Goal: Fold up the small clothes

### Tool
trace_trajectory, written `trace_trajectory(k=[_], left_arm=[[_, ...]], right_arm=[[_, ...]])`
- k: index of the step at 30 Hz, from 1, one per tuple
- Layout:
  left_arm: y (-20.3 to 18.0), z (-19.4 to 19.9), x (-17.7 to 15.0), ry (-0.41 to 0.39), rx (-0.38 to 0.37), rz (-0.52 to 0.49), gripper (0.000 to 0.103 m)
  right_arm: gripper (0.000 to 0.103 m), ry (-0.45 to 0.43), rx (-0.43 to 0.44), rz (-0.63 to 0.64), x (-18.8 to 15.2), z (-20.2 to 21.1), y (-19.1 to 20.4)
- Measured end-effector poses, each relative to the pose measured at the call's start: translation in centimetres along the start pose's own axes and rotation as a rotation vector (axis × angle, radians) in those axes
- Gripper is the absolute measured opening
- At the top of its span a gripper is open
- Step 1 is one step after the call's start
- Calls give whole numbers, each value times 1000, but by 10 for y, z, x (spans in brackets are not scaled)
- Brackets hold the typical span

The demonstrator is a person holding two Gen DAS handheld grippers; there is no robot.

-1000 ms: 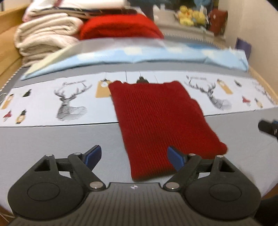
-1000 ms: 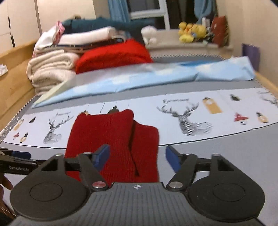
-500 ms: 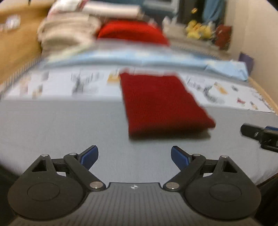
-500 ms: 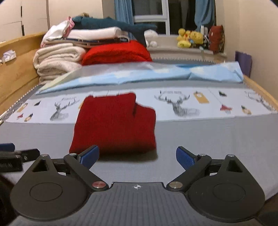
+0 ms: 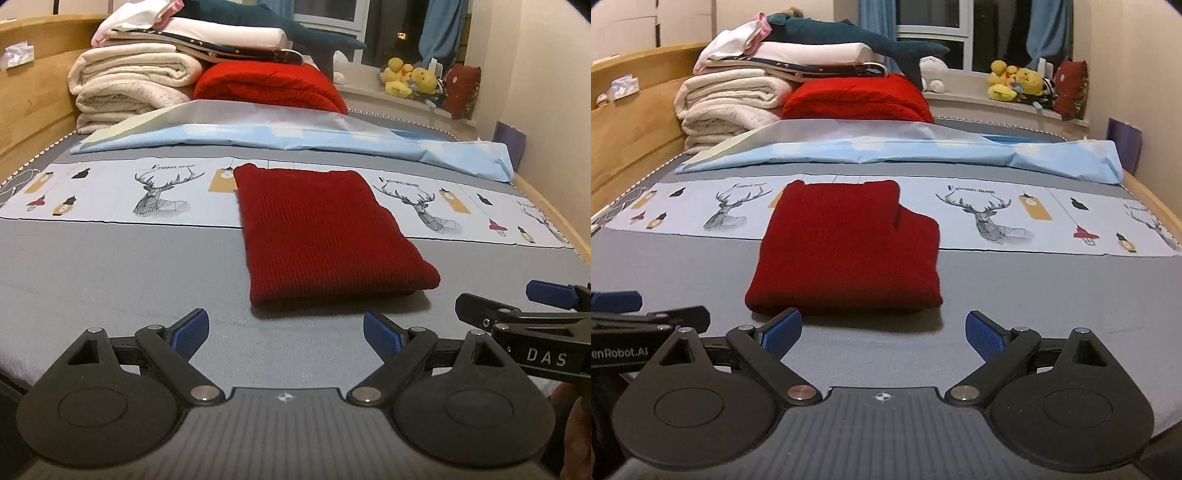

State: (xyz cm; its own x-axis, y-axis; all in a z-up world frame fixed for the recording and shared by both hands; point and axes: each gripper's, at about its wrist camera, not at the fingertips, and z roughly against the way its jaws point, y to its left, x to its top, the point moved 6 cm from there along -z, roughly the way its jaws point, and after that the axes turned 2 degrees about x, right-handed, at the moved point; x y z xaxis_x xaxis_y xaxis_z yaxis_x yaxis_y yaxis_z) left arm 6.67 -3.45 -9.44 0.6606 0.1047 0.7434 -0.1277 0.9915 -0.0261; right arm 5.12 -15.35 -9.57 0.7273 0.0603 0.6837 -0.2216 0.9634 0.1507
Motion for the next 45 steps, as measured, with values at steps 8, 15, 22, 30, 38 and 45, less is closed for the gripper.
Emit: trace_trajectory(k=[8, 15, 22, 30, 38, 45], left_arm=[[-1, -2, -1, 2, -8, -7, 93], [0, -3, -2, 1, -5, -8, 93], [1, -6, -2, 2, 1, -7, 93], [1, -7, -2, 4, 5, -3, 93], [1, -7, -3, 3, 5, -2, 93], [2, -7, -3, 4, 4, -2, 93]], right_arm=[[95, -19, 10, 4, 3, 0, 5], [95, -29, 14, -2, 5, -1, 5], [95, -41, 21, 3, 6, -1, 7], [95, -50, 21, 24, 8, 0, 11], [95, -55, 19, 29, 7, 1, 13], [95, -58, 19, 38, 7, 2, 15]])
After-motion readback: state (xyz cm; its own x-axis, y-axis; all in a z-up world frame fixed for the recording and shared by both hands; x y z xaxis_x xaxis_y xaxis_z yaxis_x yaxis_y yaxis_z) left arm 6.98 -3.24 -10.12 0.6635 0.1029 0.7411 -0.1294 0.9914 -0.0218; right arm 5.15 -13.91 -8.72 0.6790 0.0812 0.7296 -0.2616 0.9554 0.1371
